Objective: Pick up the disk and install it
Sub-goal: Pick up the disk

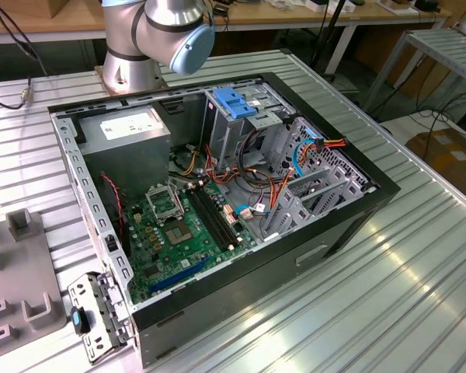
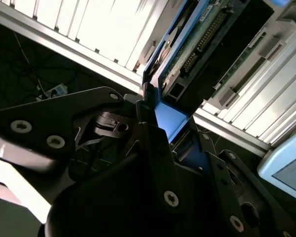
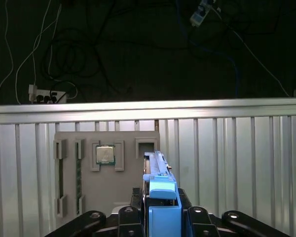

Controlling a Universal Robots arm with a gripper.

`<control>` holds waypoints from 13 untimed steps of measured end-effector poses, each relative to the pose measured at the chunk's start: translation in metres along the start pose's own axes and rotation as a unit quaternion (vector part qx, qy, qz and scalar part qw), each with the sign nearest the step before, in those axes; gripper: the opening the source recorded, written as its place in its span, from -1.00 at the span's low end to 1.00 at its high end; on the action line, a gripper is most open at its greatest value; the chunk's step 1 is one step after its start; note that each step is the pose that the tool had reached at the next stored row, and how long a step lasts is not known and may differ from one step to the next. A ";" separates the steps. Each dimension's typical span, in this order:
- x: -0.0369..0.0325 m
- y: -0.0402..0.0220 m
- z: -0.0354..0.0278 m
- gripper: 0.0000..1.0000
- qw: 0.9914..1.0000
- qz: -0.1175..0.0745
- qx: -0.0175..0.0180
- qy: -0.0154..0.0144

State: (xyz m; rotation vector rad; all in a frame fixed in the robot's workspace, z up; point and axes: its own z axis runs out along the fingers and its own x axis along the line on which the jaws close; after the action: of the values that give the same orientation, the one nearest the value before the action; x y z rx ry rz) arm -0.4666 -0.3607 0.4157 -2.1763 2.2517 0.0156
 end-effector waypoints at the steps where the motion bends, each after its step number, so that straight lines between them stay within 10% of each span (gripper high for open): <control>1: 0.0000 0.0000 -0.0008 -0.26 1.000 0.000 0.000 -0.001; 13: -0.0001 0.0000 -0.0097 -0.26 1.000 0.000 0.000 -0.005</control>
State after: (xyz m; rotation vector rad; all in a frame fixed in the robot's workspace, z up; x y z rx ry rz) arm -0.4666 -0.3607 0.4254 -2.1714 2.2467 0.0273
